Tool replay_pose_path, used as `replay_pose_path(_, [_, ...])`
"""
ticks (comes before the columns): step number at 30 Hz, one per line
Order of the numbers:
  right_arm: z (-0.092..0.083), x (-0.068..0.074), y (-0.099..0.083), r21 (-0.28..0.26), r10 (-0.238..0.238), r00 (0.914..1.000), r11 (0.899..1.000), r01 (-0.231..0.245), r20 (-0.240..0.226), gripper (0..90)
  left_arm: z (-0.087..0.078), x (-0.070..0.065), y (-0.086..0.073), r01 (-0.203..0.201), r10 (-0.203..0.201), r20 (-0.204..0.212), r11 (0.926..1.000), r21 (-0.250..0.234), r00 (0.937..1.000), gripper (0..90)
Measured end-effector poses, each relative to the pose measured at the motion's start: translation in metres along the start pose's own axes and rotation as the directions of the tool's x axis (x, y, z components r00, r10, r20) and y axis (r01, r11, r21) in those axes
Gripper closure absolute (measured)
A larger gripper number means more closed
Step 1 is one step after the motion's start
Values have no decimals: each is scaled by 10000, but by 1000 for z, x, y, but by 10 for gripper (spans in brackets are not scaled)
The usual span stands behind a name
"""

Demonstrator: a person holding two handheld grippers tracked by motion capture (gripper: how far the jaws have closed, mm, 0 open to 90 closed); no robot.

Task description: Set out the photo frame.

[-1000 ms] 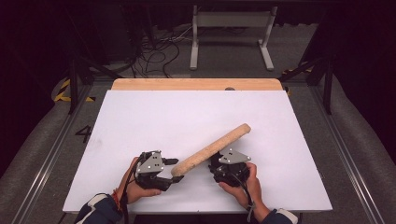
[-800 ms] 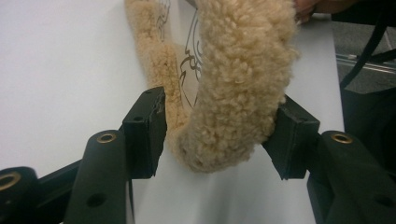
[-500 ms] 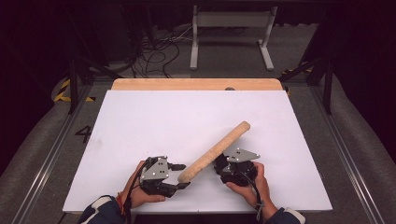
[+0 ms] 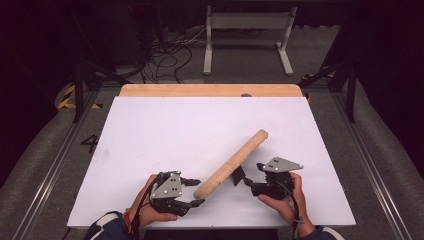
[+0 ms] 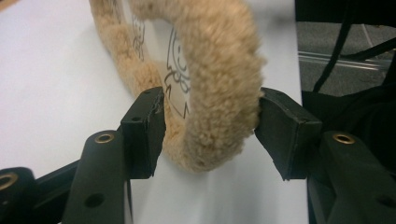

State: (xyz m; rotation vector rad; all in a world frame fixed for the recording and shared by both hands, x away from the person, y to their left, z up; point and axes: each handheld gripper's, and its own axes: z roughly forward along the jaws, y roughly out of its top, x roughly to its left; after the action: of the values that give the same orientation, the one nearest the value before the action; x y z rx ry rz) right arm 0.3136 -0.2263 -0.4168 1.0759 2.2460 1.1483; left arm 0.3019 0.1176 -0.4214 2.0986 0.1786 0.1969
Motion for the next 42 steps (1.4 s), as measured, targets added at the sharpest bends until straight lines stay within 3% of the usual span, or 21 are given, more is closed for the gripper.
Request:
replay_pose_path(3, [-19,-8,9,-475,581,9983,9972,-580,9,338,-5,0,1,124,-120,163,9995,-279,9998,476])
replay_pose_path(6, [-24,-10,14,-775,1478,9886,9857,-1497,-293,324,1,-2,0,102,-99,384,9999,-92,9992,575])
replay_pose_path(10, [-13,-8,22,-188,2140,9717,9760,-2169,-997,265,6,-2,2,60,-61,458,10000,27,9989,616])
replay_pose_path(12, [-9,-8,27,-123,2602,9580,9646,-2635,-1204,257,8,-3,3,57,-59,437,10000,54,9990,626])
replay_pose_path(15, [-5,-8,33,-92,3326,9294,9410,-3384,-1598,226,11,-4,4,11,-14,586,10000,48,9983,629])
replay_pose_path(17, [-2,-7,36,101,3492,9179,9353,-3538,-1885,200,14,-4,6,-159,149,625,9998,155,9979,631])
replay_pose_path(20, [3,-6,40,141,3486,9204,9360,-3518,-1771,193,19,-6,8,-214,202,763,9996,156,9969,633])
replay_pose_path(25, [11,-7,48,375,3620,9145,9317,-3614,-1805,186,24,-8,10,-277,261,843,9994,183,9961,634])
replay_pose_path(28, [13,-8,52,388,3607,9157,9322,-3598,-1771,185,26,-9,11,-255,238,929,9995,165,9954,634])
replay_pose_path(34, [22,-6,62,742,3827,9135,9237,-3758,-1383,167,39,-15,17,-266,252,1135,9996,105,9932,633])
replay_pose_path(37, [27,-4,67,936,3798,9180,9240,-3706,-1142,170,45,-18,20,-247,239,1171,9997,56,9928,620])
replay_pose_path(39, [31,-5,69,1244,3969,9114,9150,-3837,-1085,178,48,-18,22,-263,256,1173,9996,45,9928,605])
replay_pose_path(42, [37,-9,71,1695,4434,8887,8906,-4220,-1170,212,52,-19,24,-242,237,1180,9997,27,9927,585])
